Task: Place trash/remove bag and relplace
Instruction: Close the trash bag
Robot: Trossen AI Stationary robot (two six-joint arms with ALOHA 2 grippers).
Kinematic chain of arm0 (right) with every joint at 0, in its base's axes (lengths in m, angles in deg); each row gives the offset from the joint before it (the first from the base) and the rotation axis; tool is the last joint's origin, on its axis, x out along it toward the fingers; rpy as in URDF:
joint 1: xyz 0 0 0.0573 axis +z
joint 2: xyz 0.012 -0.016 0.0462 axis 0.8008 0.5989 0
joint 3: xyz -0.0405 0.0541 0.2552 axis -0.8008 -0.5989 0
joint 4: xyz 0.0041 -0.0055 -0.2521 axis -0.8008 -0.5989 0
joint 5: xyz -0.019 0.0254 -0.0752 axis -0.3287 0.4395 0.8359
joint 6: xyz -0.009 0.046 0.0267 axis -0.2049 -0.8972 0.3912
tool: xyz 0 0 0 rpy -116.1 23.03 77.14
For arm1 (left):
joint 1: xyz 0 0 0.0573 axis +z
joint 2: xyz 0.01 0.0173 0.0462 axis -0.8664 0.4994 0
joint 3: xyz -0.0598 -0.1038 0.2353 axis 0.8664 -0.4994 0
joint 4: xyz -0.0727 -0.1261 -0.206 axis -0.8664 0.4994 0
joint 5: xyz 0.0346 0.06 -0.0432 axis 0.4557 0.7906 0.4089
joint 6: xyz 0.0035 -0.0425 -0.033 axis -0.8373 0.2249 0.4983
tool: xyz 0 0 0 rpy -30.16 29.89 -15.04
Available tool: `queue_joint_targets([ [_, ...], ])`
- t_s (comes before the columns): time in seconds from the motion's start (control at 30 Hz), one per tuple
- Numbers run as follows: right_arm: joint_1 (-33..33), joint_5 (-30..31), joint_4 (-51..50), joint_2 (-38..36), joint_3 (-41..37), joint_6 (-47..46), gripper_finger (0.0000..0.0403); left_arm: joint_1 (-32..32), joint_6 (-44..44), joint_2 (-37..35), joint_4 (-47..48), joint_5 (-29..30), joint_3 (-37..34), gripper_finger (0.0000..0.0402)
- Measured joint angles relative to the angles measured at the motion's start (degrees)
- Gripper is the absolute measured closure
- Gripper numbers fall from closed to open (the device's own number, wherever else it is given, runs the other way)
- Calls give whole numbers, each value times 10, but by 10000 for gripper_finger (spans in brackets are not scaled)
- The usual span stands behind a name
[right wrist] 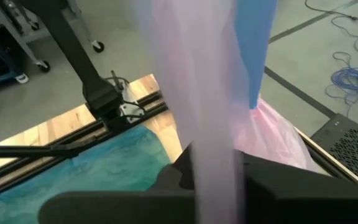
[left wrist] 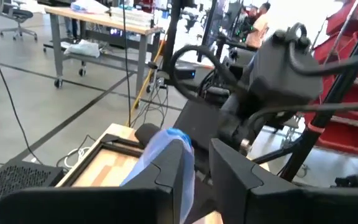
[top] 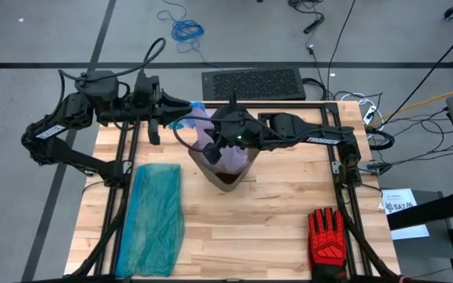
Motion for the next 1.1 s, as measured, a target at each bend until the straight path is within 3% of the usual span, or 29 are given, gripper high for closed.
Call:
queue_joint_targets([
  [0.27, 0, -3, -13, 0, 0, 0, 403, 3, 12, 0, -17, 39, 0, 396],
  [0.43, -2, -29, -14, 0, 0, -4, 403, 3, -17, 0, -24, -9, 0, 399],
  [0.53, -4, -30, -14, 0, 0, -6, 403, 2, -18, 0, -17, -49, 0, 386],
  [0.67, -8, -30, -15, 0, 0, -5, 403, -6, -33, 0, -14, -58, 0, 350],
  [0.87, -12, -30, -22, 0, 0, -5, 403, -21, -54, 4, 25, -16, 0, 310],
  [1.1, -13, -30, -24, 0, 0, -5, 403, -28, -65, 21, 43, 12, 0, 306],
])
